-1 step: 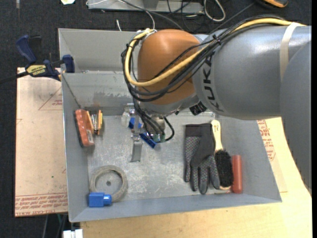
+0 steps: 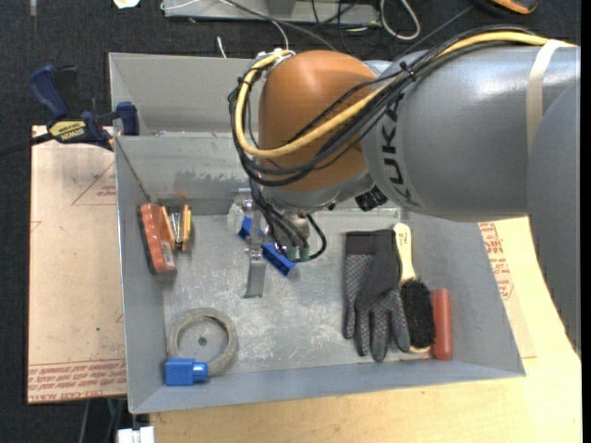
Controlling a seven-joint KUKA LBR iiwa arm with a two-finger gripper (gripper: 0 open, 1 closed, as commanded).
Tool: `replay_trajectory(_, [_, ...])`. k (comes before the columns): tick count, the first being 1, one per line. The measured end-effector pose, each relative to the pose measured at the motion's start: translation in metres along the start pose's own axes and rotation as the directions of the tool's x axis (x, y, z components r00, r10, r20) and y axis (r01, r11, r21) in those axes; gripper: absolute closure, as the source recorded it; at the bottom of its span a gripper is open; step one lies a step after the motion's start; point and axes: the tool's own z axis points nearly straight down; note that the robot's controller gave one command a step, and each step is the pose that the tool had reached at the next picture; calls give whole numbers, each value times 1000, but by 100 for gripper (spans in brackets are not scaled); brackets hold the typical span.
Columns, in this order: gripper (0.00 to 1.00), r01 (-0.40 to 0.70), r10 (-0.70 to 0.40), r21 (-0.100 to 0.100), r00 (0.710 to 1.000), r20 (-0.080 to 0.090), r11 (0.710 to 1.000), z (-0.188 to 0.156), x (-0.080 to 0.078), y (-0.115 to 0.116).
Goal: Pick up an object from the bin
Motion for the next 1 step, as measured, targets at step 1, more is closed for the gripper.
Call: replay_trajectory(1, [0, 56, -56, 0, 998, -2, 998, -25, 7, -18])
